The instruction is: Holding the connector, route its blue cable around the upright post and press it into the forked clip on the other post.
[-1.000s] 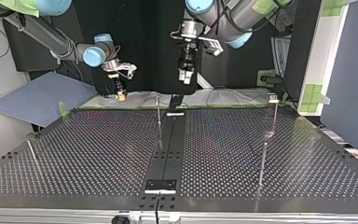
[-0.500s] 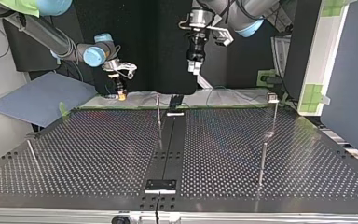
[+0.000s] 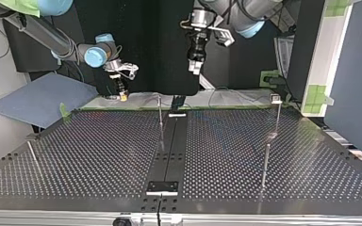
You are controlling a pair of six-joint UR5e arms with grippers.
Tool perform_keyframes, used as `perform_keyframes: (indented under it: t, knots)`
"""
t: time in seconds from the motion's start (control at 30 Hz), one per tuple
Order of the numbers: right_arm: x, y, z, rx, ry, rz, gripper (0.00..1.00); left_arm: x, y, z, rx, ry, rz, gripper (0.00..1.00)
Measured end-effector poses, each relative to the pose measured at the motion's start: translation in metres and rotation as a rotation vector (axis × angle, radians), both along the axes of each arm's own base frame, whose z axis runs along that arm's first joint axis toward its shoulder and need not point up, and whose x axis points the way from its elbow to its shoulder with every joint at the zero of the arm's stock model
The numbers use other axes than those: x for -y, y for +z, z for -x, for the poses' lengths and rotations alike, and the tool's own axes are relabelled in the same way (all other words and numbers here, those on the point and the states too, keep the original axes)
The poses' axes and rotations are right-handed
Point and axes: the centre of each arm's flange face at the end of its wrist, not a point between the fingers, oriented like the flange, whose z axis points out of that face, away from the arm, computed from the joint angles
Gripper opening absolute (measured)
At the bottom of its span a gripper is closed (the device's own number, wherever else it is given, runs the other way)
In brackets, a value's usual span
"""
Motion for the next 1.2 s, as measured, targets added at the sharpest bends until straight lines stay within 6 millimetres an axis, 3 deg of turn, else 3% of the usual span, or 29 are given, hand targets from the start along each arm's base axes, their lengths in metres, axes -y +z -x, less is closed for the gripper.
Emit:
perform_keyframes:
  t: [0.33,0.73,1.2]
  knots:
    - [0.000,0.000,0.000,0.000,0.000,-0.001,0.00,0.004,-0.030,-0.002,-0.023,0.020,-0.038,1.00]
    - [0.011,0.006,0.013,-0.038,-0.060,-0.017,0.00,0.009,-0.031,-0.003,0.010,0.023,0.003,1.00]
    - [0.033,0.069,0.028,0.012,-0.154,0.046,0.00,0.011,-0.031,-0.002,0.011,0.012,0.004,1.00]
